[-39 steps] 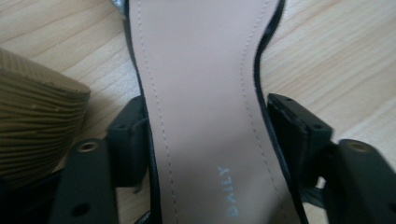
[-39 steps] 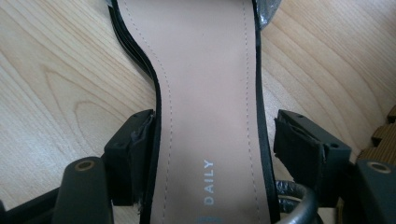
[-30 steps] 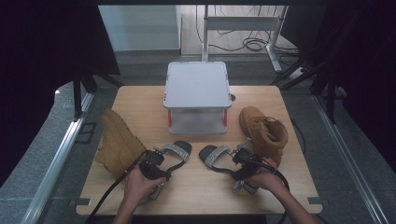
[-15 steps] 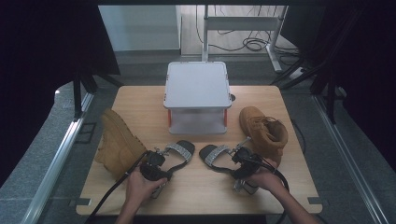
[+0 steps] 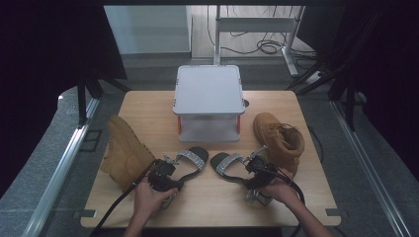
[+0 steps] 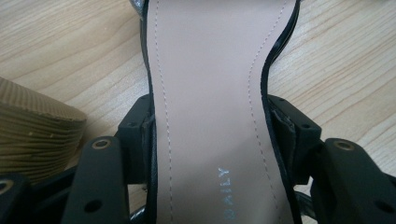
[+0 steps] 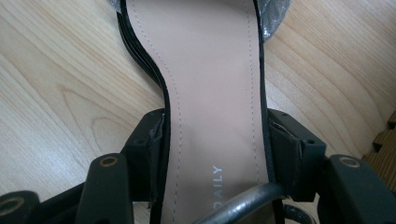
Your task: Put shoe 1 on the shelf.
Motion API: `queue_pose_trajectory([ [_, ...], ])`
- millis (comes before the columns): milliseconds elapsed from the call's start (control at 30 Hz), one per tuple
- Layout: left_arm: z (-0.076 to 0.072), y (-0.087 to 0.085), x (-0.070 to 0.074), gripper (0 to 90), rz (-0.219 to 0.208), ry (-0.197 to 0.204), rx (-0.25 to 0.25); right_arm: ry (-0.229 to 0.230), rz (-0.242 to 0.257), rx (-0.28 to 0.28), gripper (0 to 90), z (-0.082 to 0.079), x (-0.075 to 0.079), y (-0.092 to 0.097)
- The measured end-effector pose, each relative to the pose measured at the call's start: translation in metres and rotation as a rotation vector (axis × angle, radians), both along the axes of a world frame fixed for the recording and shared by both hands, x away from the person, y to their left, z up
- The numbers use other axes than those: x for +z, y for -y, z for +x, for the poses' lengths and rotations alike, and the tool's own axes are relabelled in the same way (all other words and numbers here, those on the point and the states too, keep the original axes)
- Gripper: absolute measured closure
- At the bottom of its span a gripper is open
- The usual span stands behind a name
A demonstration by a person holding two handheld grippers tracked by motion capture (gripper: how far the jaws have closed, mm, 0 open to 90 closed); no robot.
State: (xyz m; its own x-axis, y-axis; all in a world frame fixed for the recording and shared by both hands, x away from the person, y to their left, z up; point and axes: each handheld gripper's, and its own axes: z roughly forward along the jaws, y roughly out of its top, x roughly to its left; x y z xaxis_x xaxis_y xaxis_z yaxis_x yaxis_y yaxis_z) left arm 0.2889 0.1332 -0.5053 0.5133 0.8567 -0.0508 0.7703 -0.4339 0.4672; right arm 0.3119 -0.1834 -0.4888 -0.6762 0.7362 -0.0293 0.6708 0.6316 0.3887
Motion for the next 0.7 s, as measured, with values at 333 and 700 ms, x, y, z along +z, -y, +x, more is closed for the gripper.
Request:
queue_pose_trajectory([
  [333, 0.0, -0.003, 0.008, 40.9, -0.028, 0.012, 0.014, 0.029, 0.035, -0.013, 42.1, -0.002, 0.011, 0.001],
  [700, 0.003, -0.001, 0.015, 41.0, -0.057, 0.013, 0.052, 0.064, 0.079, -0.059, 42.1, -0.003, 0.019, 0.002],
])
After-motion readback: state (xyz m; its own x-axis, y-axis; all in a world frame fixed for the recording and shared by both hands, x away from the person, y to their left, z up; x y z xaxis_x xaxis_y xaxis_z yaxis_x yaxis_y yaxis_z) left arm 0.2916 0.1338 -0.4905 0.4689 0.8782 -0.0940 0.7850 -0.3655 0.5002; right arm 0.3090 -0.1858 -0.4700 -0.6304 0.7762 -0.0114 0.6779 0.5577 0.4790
